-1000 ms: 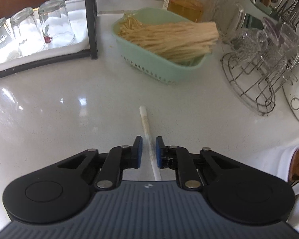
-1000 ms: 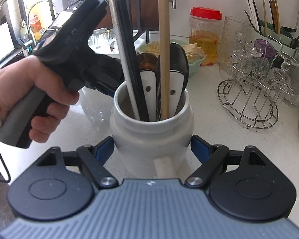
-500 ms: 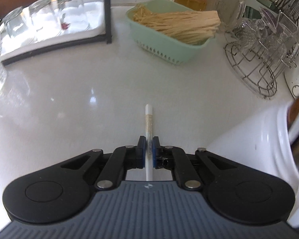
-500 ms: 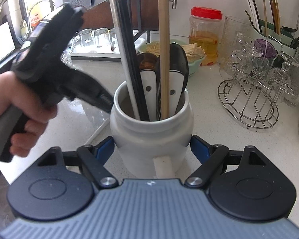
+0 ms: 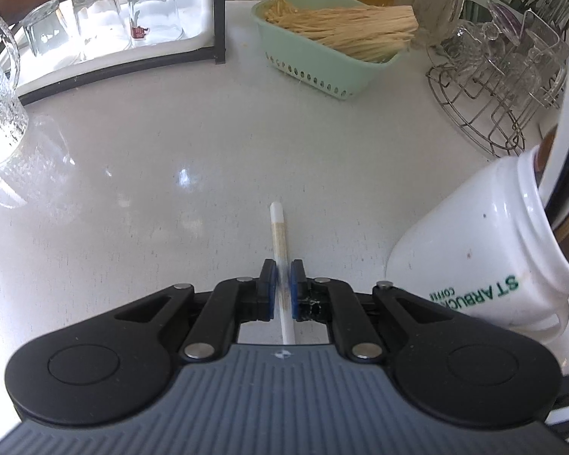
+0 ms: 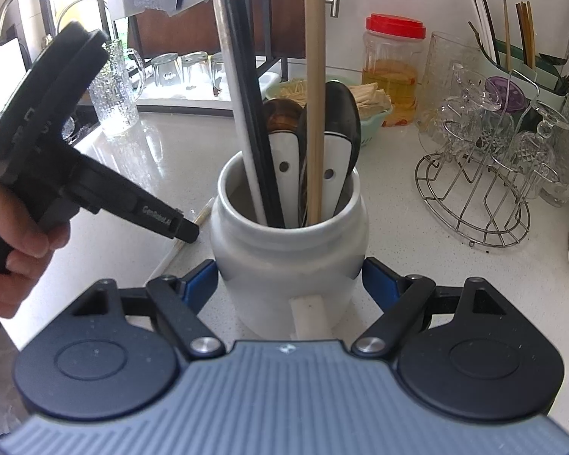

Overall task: Organize utensils
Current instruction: 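Lift the thin white stick with the left tool and carry it over the mug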

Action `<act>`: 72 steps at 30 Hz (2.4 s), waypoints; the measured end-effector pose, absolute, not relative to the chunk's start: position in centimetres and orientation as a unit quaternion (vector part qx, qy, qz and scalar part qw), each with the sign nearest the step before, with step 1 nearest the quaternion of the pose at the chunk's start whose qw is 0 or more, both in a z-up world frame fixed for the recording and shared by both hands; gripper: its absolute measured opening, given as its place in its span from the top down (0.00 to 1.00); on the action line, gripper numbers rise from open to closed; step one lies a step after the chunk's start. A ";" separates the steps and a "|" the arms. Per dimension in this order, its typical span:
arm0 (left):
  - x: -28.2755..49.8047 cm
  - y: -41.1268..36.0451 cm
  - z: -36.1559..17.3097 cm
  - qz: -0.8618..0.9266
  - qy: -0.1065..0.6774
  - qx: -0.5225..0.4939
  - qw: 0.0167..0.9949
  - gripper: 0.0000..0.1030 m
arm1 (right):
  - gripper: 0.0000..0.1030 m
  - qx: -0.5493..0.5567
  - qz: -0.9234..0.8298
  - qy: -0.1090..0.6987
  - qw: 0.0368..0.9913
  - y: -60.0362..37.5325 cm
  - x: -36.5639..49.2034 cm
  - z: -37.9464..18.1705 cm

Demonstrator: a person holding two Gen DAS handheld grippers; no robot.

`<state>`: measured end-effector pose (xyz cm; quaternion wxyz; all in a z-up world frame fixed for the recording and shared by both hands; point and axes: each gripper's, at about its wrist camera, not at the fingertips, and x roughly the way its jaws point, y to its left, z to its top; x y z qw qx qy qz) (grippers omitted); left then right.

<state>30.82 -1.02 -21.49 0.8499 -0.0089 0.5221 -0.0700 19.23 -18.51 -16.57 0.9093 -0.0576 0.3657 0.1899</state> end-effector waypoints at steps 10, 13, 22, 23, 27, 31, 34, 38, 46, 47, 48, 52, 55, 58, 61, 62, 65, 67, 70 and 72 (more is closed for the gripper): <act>32.4 -1.9 -21.6 -0.068 0.516 0.005 0.854 0.91 | 0.19 -0.048 0.189 0.378 0.905 -18.7 19.4 -17.1; 32.7 -2.2 -21.6 -0.069 0.518 0.012 0.852 0.91 | 0.19 -0.041 0.188 0.385 0.903 -18.8 19.6 -17.2; 33.0 -3.2 -21.6 -0.055 0.521 0.041 0.851 0.93 | 0.19 -0.041 0.187 0.379 0.905 -18.7 19.6 -17.3; 32.9 -3.2 -21.5 -0.057 0.522 0.038 0.850 0.93 | 0.18 -0.041 0.187 0.380 0.905 -18.7 19.6 -17.3; 31.8 -3.1 -20.3 -0.052 0.512 0.034 0.857 0.93 | 0.18 -0.039 0.186 0.379 0.906 -18.7 19.9 -17.4; 30.3 -2.7 -18.1 -0.048 0.494 0.024 0.868 0.93 | 0.16 -0.040 0.189 0.383 0.903 -18.7 20.2 -17.2; 28.8 -2.4 -16.4 -0.045 0.482 0.014 0.875 0.93 | 0.11 -0.037 0.190 0.383 0.903 -18.7 20.5 -17.1; 27.0 -1.9 -14.8 -0.044 0.472 0.000 0.881 0.93 | 0.10 -0.037 0.191 0.382 0.903 -18.4 21.0 -17.3; 24.0 -1.1 -11.8 -0.049 0.453 -0.025 0.890 0.93 | 0.10 -0.017 0.186 0.367 0.911 -18.7 21.2 -17.3; 23.6 -1.0 -11.4 -0.051 0.449 -0.026 0.892 0.93 | 0.11 -0.017 0.188 0.365 0.912 -18.7 21.2 -17.3; 23.2 -0.9 -11.0 -0.051 0.446 -0.028 0.893 0.93 | 0.10 -0.019 0.190 0.364 0.912 -18.6 21.1 -17.2; 22.2 -0.7 -9.9 -0.052 0.435 -0.038 0.898 0.93 | 0.11 -0.033 0.193 0.357 0.913 -18.4 20.9 -17.3; 21.6 -0.5 -9.2 -0.053 0.427 -0.046 0.902 0.93 | 0.11 -0.035 0.194 0.355 0.914 -18.4 20.8 -17.3; 21.1 -0.7 -8.5 -0.060 0.421 -0.048 0.904 0.93 | 0.11 -0.033 0.193 0.355 0.914 -18.4 20.8 -17.3; 20.8 -0.8 -8.3 -0.071 0.418 -0.049 0.904 0.93 | 0.11 -0.028 0.191 0.358 0.913 -18.4 20.9 -17.3; 20.8 -0.8 -8.2 -0.074 0.417 -0.047 0.905 0.93 | 0.11 -0.029 0.191 0.358 0.913 -18.4 20.9 -17.3; 20.9 -1.0 -7.7 -0.080 0.412 -0.039 0.907 0.93 | 0.11 -0.029 0.192 0.358 0.913 -18.5 20.9 -17.3; 20.9 -1.1 -7.3 -0.084 0.407 -0.037 0.909 0.93 | 0.11 -0.029 0.192 0.358 0.914 -18.4 20.8 -17.3; 20.9 -1.2 -6.5 -0.089 0.397 -0.033 0.913 0.93 | 0.11 -0.029 0.191 0.357 0.914 -18.4 20.8 -17.4; 20.8 -1.2 -6.0 -0.093 0.392 -0.035 0.915 0.93 | 0.11 -0.029 0.191 0.357 0.914 -18.4 20.8 -17.4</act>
